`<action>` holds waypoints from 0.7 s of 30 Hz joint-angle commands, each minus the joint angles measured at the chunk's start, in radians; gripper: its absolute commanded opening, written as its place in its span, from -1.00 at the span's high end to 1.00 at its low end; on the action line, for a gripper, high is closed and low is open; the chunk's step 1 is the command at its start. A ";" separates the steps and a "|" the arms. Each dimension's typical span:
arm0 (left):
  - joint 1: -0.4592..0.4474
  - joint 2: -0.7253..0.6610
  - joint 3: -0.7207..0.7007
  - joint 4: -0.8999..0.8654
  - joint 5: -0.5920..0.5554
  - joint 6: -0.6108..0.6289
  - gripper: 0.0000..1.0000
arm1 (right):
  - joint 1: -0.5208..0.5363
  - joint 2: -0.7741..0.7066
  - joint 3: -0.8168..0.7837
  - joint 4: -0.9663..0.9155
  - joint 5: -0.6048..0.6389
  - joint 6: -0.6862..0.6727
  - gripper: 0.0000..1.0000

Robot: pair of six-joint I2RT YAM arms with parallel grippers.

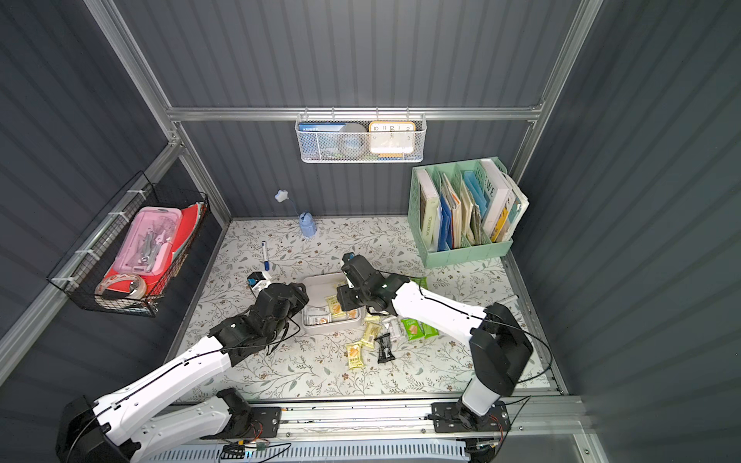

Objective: Take the cookies out of the storage box
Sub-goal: Pick up the cookie from the storage box.

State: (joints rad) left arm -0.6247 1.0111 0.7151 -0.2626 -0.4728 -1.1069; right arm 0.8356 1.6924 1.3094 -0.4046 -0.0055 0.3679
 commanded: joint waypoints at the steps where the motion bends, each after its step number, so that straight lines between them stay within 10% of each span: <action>1: 0.079 0.001 -0.050 0.072 0.102 0.078 -0.25 | 0.000 0.115 0.129 -0.162 0.016 -0.072 -0.12; 21: 0.288 -0.012 -0.210 0.250 0.281 0.092 -0.25 | -0.047 0.610 0.664 -0.402 0.201 -0.146 -0.20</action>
State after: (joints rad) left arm -0.3500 1.0111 0.5133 -0.0360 -0.2081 -1.0451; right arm 0.7944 2.2826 1.9411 -0.7647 0.1810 0.2157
